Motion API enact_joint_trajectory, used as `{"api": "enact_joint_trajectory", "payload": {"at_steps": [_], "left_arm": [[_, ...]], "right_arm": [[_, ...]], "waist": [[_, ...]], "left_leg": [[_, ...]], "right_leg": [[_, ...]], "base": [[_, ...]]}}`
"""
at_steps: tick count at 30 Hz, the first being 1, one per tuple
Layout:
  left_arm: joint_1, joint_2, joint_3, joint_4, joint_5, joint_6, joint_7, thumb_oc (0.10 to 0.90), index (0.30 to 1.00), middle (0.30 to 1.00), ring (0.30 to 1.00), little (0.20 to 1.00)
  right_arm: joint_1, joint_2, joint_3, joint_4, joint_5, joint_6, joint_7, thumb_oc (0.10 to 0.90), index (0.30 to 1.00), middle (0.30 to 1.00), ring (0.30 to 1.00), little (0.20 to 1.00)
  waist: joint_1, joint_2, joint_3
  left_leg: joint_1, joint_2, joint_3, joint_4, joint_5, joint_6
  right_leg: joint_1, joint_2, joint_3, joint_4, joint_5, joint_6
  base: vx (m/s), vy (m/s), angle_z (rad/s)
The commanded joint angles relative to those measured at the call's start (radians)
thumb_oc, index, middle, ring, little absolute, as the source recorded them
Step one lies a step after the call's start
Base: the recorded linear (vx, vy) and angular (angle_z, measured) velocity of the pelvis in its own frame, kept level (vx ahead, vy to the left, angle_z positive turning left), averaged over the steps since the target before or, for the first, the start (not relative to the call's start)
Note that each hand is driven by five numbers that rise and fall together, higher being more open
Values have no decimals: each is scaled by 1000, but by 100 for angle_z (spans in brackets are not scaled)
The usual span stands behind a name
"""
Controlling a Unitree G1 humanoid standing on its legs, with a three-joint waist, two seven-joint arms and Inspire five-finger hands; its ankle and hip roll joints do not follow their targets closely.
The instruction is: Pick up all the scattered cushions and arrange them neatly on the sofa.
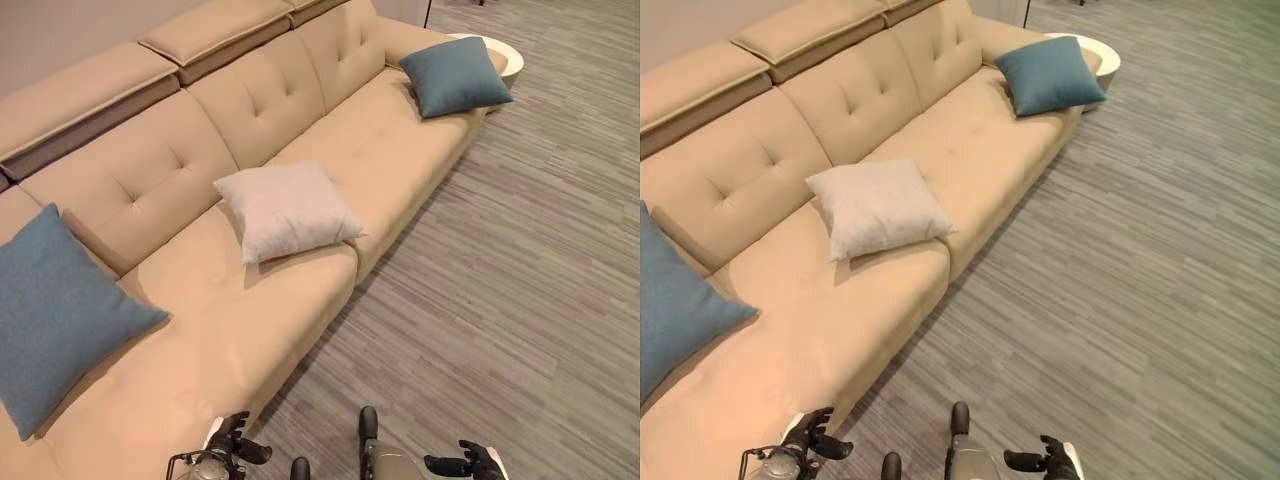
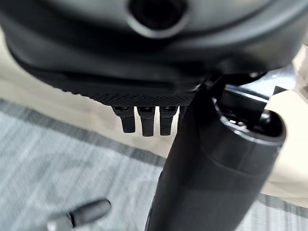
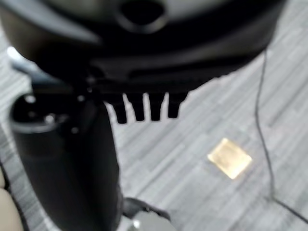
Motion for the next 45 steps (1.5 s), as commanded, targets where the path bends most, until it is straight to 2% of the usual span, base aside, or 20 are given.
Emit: {"api": "enact_joint_trajectory", "payload": {"at_steps": [1,3,5,8,10,11,13,20,22,25,26,27,28,29,32,35,38,39,42,45], "left_arm": [[-52,12,27,-37,-38,-36,17,800,900,900,900,900],[-59,7,23,-51,-61,-35,16,800,900,900,900,900],[-58,8,21,-55,-74,-33,16,800,900,900,900,900],[-58,8,16,-47,-59,-29,13,800,900,900,900,900],[-56,9,12,-44,-43,-25,8,800,900,900,900,900],[-50,12,14,-46,-39,-26,5,800,900,900,900,900],[-45,15,16,-48,-45,-27,5,800,900,900,900,900],[-13,15,40,-32,-46,-20,4,800,900,900,900,900],[-10,18,49,-30,-45,-17,-2,800,900,900,900,900],[-15,38,57,-54,-57,-17,2,800,900,900,900,900],[-20,46,58,-53,-58,-23,6,800,900,900,900,900],[-23,44,57,-52,-60,-25,8,800,900,900,900,900],[-28,39,52,-40,-64,-33,13,800,900,900,900,900],[-30,38,53,-37,-63,-34,15,800,900,900,900,900],[-42,36,57,-22,-61,-38,18,800,900,900,900,900],[-31,30,56,-5,-45,-41,17,800,900,900,900,900],[-29,27,58,6,-47,-38,14,800,900,900,900,900],[-29,27,56,6,-47,-37,13,800,900,900,900,900],[-40,29,51,-5,-57,-32,19,800,900,900,900,900],[-43,36,50,-4,-60,-30,20,800,900,900,900,900]], "right_arm": [[-20,-58,5,-10,23,-43,-24,800,900,900,900,900],[-20,-55,6,-9,39,-44,-26,800,900,900,900,900],[-14,-56,1,-1,56,-40,-23,800,900,900,900,900],[-1,-57,1,5,59,-41,-20,800,900,900,900,900],[7,-58,1,9,59,-39,-21,800,900,900,900,900],[15,-55,4,11,60,-37,-24,800,900,900,900,900],[16,-54,5,15,60,-31,-23,800,900,900,900,900],[32,-41,6,16,35,-28,-11,800,900,900,900,900],[32,-41,5,17,22,-27,-4,800,900,900,900,900],[16,-43,8,0,13,-25,2,800,900,900,900,900],[10,-40,11,-1,18,-33,4,800,900,900,900,900],[1,-41,15,2,19,-33,6,800,900,900,900,900],[-1,-41,26,5,27,-30,5,800,900,900,900,900],[-1,-41,28,8,28,-28,4,800,900,900,900,900],[1,-41,30,15,24,-27,-1,800,900,900,900,900],[10,-39,32,26,24,-30,7,800,900,900,900,900],[11,-38,21,29,40,-39,7,800,900,900,900,900],[15,-39,12,26,48,-40,8,800,900,900,900,900],[17,-47,-12,12,82,-45,5,800,900,900,900,900],[7,-54,-18,9,97,-47,2,800,900,900,900,900]], "waist": [[-8,-42,-1],[0,-57,28],[12,-67,36],[21,-71,28],[28,-59,19],[40,-45,14],[49,-39,14],[61,-49,-28],[70,-55,-40],[61,-45,-7],[55,-37,-8],[48,-34,-12],[24,-44,-2],[18,-49,5],[10,-62,10],[7,-66,0],[6,-64,-17],[-2,-64,-16],[-28,-67,-1],[-25,-74,-1]], "left_leg": [[-93,-14,32,198,-97,-54],[-209,18,67,417,-13,-70],[-263,20,105,445,-14,-54],[-307,1,142,338,-25,-42],[-329,-7,173,241,30,-39],[-339,-20,186,151,91,-48],[-352,-18,211,116,128,-61],[-294,-36,193,83,97,-18],[-270,-51,183,91,66,5],[-215,-63,145,113,23,51],[-185,-64,103,98,14,50],[-162,-64,80,73,14,43],[-131,-84,24,44,17,37],[-121,-94,6,40,16,34],[-108,-113,-33,33,9,24],[-102,-116,-51,36,-3,16],[-105,-102,-60,41,-12,-10],[-117,-98,-51,60,-17,-16],[-175,-31,96,144,-26,-38],[-196,18,124,144,-5,-51]], "right_leg": [[59,-32,6,-12,-76,64],[113,-28,-18,-27,-100,28],[155,-18,-27,-34,-131,11],[192,-9,-40,-54,-157,13],[220,14,-49,-67,-174,13],[254,42,-41,-75,-195,13],[282,55,-33,-73,-215,11],[296,29,-37,25,-266,36],[280,3,-43,118,-272,56],[137,-47,-45,423,-160,99],[88,-38,-12,436,-178,84],[70,-26,7,357,-198,74],[6,25,89,198,-156,74],[3,37,109,151,-137,81],[3,48,129,68,-100,91],[50,49,143,15,-97,73],[101,45,111,-24,-103,59],[108,40,93,-23,-110,56],[133,5,26,-12,-142,36],[155,-13,6,-16,-147,39]], "base": [[58,-178,44],[92,-301,41],[193,-236,46],[236,-108,9],[254,-21,12],[274,-15,24],[259,14,22],[236,79,-18],[192,119,-24],[115,95,41],[178,-20,111],[289,-147,91],[243,-160,91],[163,-128,79],[105,-109,86],[97,-114,62],[130,-179,63],[93,-130,85],[52,4,109],[77,57,76]]}}
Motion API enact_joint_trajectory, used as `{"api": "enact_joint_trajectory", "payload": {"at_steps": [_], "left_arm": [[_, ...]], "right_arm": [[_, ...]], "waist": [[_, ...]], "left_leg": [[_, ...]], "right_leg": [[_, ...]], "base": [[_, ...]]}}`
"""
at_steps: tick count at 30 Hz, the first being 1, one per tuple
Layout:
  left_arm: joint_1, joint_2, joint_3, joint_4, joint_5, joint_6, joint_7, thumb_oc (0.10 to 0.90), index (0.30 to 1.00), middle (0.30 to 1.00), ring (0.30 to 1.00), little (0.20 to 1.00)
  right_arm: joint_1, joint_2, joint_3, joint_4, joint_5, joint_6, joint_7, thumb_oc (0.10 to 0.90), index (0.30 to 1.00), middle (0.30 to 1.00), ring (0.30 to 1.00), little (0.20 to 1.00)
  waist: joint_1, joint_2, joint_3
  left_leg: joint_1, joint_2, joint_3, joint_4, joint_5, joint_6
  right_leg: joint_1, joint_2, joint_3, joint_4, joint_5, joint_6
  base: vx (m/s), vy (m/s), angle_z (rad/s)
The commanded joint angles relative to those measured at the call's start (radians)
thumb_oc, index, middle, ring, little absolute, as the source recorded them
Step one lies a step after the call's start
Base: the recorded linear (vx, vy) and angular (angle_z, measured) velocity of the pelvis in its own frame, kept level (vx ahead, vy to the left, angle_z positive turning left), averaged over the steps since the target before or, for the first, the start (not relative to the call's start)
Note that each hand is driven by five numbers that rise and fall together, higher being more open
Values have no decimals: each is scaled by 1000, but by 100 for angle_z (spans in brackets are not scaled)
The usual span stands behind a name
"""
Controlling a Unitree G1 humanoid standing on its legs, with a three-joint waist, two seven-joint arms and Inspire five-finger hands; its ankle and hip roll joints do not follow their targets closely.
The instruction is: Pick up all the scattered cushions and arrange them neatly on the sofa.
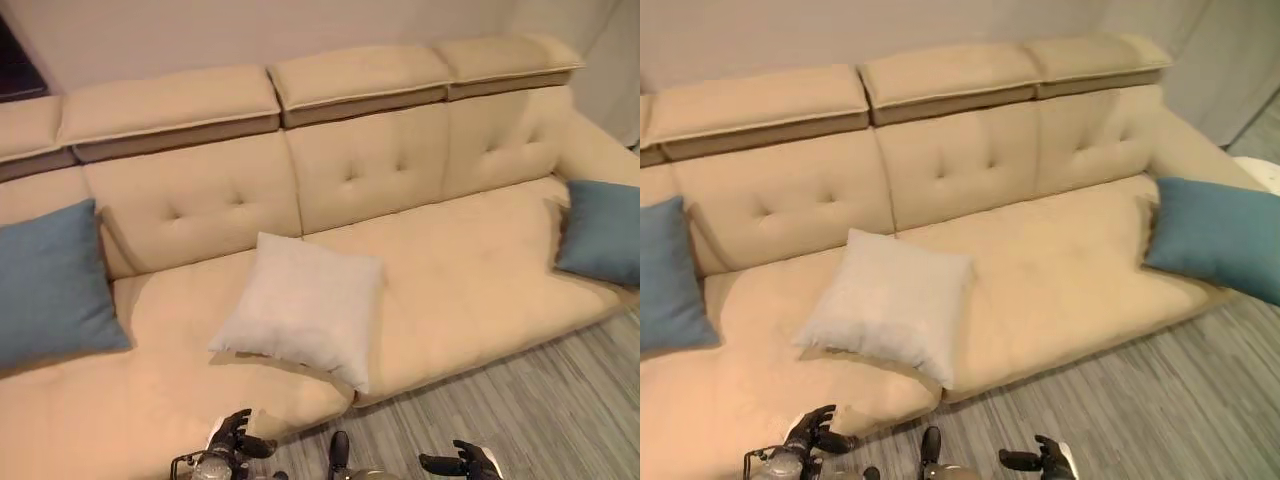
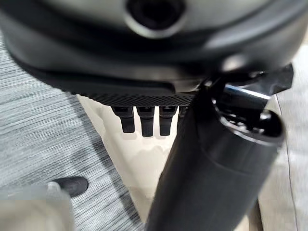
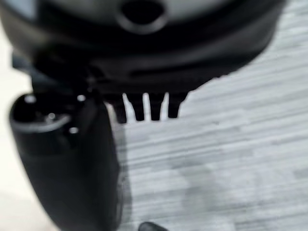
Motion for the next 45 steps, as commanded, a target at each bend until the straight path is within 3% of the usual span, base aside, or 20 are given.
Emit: {"api": "enact_joint_trajectory", "payload": {"at_steps": [1,6,14,22,32,39,45], "left_arm": [[-5,33,13,-6,-5,-28,23,800,900,900,900,900],[23,44,20,11,19,-23,13,800,900,900,900,900],[73,80,58,-5,38,-29,13,800,900,900,900,900],[102,83,68,-58,7,-44,23,800,900,900,900,900],[37,109,45,-177,-94,-83,67,800,900,900,900,900],[-65,142,54,-304,-183,-128,117,800,900,900,900,900],[-151,141,76,-366,-273,-172,173,800,900,900,900,900]], "right_arm": [[38,-62,-19,-23,49,-30,-28,800,900,900,900,900],[40,-80,-63,-57,83,-45,-32,800,900,900,900,900],[10,-152,-170,-228,205,-90,-58,800,900,900,900,900],[-64,-159,-221,-357,360,-140,-79,800,900,900,900,900],[-224,-127,-138,-370,454,-163,-84,800,900,900,900,900],[-289,-39,-60,-383,549,-173,-55,800,900,900,900,900],[-330,23,29,-446,581,-189,-26,800,900,900,900,900]], "waist": [[-23,-3,-13],[-35,14,-53],[-27,26,-68],[-6,54,-40],[31,98,25],[52,105,45],[56,95,49]], "left_leg": [[-20,-33,-16,-61,12,38],[44,-39,-26,-176,29,39],[103,-55,2,-255,33,46],[87,-60,-1,-278,45,43],[-53,-60,-30,-269,91,39],[-137,-63,-48,-268,122,32],[-149,-66,-53,-271,129,27]], "right_leg": [[22,-56,128,120,-125,167],[38,-63,128,97,-122,178],[47,-75,144,63,-100,203],[20,-85,135,44,-86,215],[-124,-93,111,83,-68,205],[-207,-98,99,104,-58,201],[-215,-99,97,103,-58,201]], "base": [[66,31,-6],[130,102,-15],[36,66,-11],[-27,13,2],[-111,7,7],[-46,-2,7],[15,0,5]]}}
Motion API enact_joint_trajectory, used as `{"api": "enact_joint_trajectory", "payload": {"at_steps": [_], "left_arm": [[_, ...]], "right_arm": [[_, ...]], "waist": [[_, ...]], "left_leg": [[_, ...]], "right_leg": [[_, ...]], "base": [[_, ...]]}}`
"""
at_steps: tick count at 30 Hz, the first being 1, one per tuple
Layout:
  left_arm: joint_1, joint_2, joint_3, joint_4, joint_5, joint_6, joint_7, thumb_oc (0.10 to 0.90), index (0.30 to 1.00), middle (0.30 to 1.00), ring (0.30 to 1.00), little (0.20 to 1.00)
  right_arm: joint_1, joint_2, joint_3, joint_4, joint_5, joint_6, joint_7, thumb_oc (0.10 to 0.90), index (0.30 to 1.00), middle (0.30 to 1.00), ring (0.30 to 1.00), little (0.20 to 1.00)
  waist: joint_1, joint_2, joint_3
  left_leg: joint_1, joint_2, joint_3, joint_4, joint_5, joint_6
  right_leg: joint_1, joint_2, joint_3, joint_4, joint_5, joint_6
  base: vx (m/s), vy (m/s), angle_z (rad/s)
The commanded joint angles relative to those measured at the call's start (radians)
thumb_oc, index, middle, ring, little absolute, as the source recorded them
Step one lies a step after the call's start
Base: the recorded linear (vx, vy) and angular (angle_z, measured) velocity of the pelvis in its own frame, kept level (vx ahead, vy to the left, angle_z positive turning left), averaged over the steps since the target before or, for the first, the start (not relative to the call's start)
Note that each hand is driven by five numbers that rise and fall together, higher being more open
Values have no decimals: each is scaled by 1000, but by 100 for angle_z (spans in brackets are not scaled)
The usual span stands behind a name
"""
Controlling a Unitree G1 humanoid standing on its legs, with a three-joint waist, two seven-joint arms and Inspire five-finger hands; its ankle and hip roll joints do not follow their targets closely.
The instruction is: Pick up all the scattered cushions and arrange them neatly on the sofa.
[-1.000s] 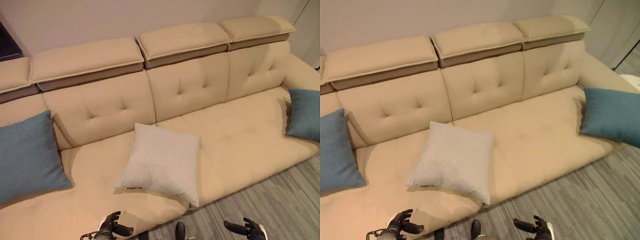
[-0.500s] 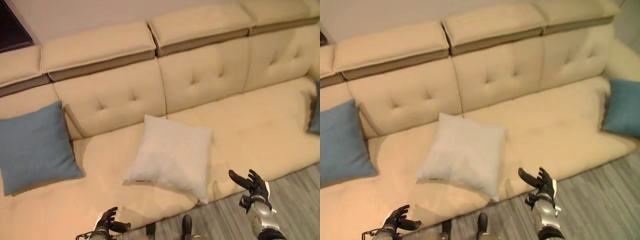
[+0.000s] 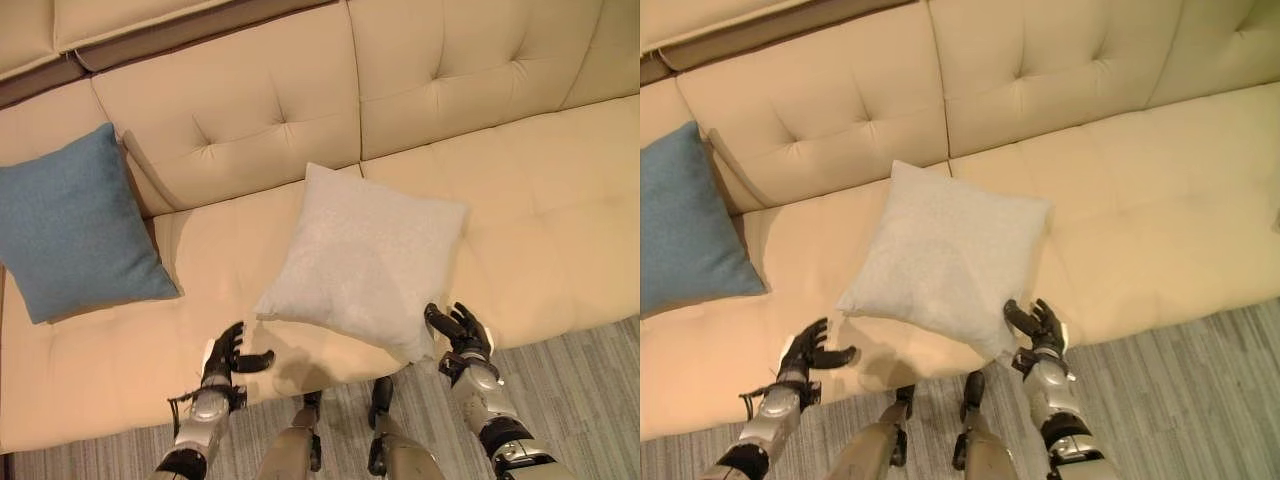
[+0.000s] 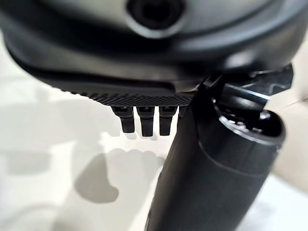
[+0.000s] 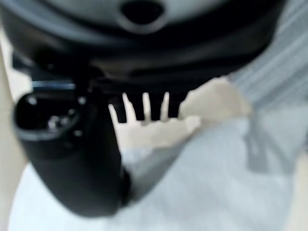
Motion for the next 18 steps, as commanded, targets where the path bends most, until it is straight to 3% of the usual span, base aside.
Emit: {"api": "enact_joint_trajectory", "payload": {"at_steps": [1,8,18], "left_arm": [[-16,65,36,-28,-62,-107,73,800,900,900,900,900],[-114,54,7,-115,-100,-142,98,800,900,900,900,900],[-207,58,-34,-198,-150,-163,59,800,900,900,900,900]], "right_arm": [[-34,32,49,-94,31,-104,38,800,900,900,900,900],[-76,63,146,-141,-6,-103,55,800,900,900,900,900],[-99,54,181,-157,-57,-88,69,800,900,900,900,900]], "waist": [[8,-70,-68],[-1,-79,-54],[-18,-85,-44]], "left_leg": [[0,-51,17,12,-78,-8],[0,-53,27,10,-79,-9],[-7,-55,47,11,-82,-6]], "right_leg": [[-53,-85,89,109,-83,94],[-56,-86,102,101,-71,96],[-69,-89,120,96,-58,100]], "base": [[0,0,0],[0,0,0],[-3,16,-6]]}}
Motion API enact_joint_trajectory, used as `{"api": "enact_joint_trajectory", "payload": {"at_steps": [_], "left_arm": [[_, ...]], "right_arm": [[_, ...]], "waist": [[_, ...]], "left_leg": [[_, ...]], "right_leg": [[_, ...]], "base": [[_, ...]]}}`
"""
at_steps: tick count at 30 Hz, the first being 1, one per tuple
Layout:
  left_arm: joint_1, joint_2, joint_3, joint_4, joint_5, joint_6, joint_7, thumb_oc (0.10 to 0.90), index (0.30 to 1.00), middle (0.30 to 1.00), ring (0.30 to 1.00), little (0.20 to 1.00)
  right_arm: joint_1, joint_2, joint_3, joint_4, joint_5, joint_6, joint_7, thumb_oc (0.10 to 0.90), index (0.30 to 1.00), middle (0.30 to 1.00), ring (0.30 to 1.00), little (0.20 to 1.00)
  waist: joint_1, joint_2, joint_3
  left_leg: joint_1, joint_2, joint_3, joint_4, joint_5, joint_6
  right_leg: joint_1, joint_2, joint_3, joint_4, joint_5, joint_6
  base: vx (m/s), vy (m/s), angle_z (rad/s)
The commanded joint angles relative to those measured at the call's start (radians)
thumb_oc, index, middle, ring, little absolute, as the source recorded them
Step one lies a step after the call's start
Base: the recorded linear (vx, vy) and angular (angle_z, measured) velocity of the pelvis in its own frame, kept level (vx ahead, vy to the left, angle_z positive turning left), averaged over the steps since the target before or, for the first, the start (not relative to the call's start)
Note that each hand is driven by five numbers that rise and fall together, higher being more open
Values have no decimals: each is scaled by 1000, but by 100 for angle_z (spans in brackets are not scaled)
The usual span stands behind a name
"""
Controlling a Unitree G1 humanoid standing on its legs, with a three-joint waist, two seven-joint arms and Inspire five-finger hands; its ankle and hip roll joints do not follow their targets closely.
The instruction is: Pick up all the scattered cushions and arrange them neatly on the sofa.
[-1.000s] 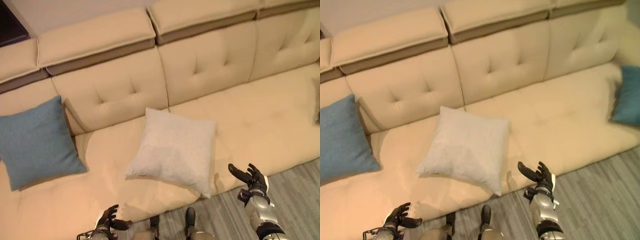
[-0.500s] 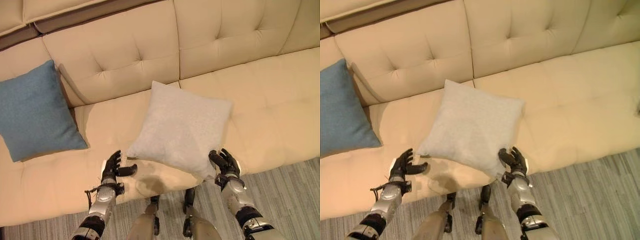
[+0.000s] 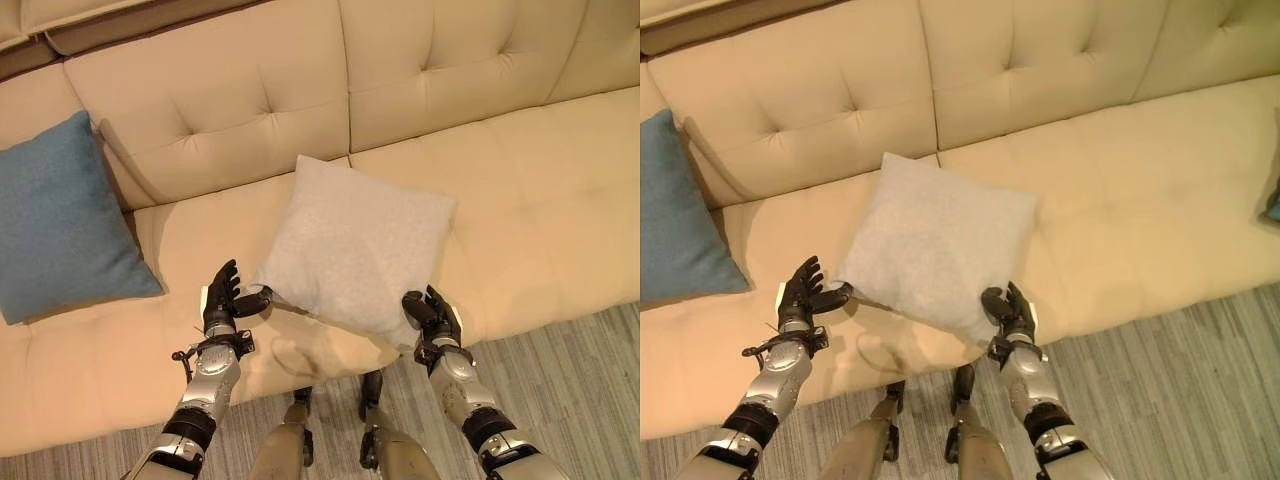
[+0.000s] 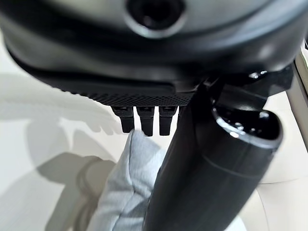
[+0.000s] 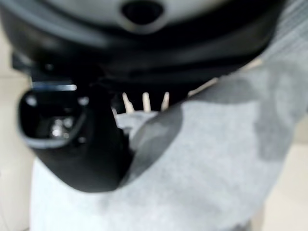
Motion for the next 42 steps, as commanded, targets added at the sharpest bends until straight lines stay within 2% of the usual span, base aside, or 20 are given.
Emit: {"api": "enact_joint_trajectory", "payload": {"at_steps": [1,4,5,10,15,21,25,27,28,30,32,35,38,42], "left_arm": [[-118,67,-17,-100,-32,-140,-45,800,900,900,900,900],[-120,96,-10,-150,-42,-145,-66,800,900,900,900,900],[-105,128,7,-184,-44,-147,-90,800,900,900,900,900],[-69,181,43,-207,-39,-142,-115,800,900,900,900,900],[-17,271,137,-219,-93,-136,-170,800,900,900,900,900],[-28,274,184,-229,-173,-151,-175,800,900,900,900,900],[-128,227,128,-200,-203,-152,-156,800,900,900,900,900],[-129,227,127,-199,-203,-152,-156,800,900,900,900,900],[-170,219,80,-174,-184,-141,-160,800,900,900,900,900],[-189,216,59,-153,-171,-134,-161,800,900,900,900,900],[-280,206,-18,-69,-136,-112,-155,800,900,900,900,900],[-330,207,-68,-14,-89,-94,-158,800,900,900,900,900],[-363,178,-151,86,-10,-51,-177,800,900,900,900,900],[-356,150,-202,139,45,-23,-202,800,900,900,900,900]], "right_arm": [[-77,42,45,-91,-70,-59,55,800,900,900,900,900],[-76,36,46,-89,-80,-55,61,800,900,900,900,900],[-74,27,42,-90,-90,-46,73,800,900,900,900,900],[-57,19,27,-94,-100,-39,85,800,900,900,900,900],[-31,-4,-3,-96,-123,-25,106,800,900,900,900,900],[-18,-1,-9,-101,-133,-25,110,800,900,900,900,900],[-28,4,10,-97,-145,-20,98,800,900,900,900,900],[-28,4,9,-96,-145,-20,98,800,900,900,900,900],[-41,5,20,-93,-144,-17,95,800,900,900,900,900],[-49,5,26,-91,-144,-16,94,800,900,900,900,900],[-90,-2,48,-91,-135,-16,85,800,900,900,900,900],[-120,-8,54,-94,-123,-16,78,800,900,900,900,900],[-161,-8,67,-85,-104,-17,70,800,900,900,900,900],[-190,-3,71,-82,-96,-16,67,800,900,900,900,900]], "waist": [[-1,-53,-66],[-1,-52,-68],[1,-50,-70],[4,-45,-76],[15,-33,-86],[17,-28,-88],[3,-34,-79],[4,-34,-78],[-4,-38,-74],[-9,-40,-72],[-28,-49,-53],[-36,-57,-39],[-49,-74,-22],[-53,-85,-15]], "left_leg": [[-9,-55,24,10,-83,-3],[-10,-55,28,11,-84,-2],[-7,-55,30,11,-87,0],[1,-57,32,12,-92,3],[14,-63,32,15,-97,5],[20,-64,26,15,-99,4],[10,-61,22,13,-95,3],[9,-61,22,13,-95,3],[4,-59,24,12,-92,3],[-1,-58,27,13,-91,3],[-27,-53,34,18,-84,3],[-46,-49,42,24,-78,2],[-69,-44,48,39,-76,-1],[-84,-43,55,51,-77,-1]], "right_leg": [[-60,-89,99,92,-65,104],[-62,-88,102,90,-61,106],[-60,-88,105,88,-62,106],[-53,-89,109,88,-62,107],[-32,-86,106,84,-67,105],[-20,-84,100,80,-74,103],[-33,-84,99,84,-73,102],[-34,-84,99,84,-73,102],[-43,-85,101,86,-69,104],[-51,-85,104,89,-68,104],[-88,-86,117,103,-60,106],[-110,-85,120,111,-51,107],[-129,-83,126,112,-40,109],[-137,-80,131,104,-31,110]], "base": [[0,0,0],[13,5,-5],[23,1,-8],[24,9,-9],[12,4,-2],[0,-1,2],[0,0,0],[0,0,0],[0,0,0],[0,0,0],[-56,37,-3],[-45,24,-7],[-30,17,-6],[-13,13,-15]]}}
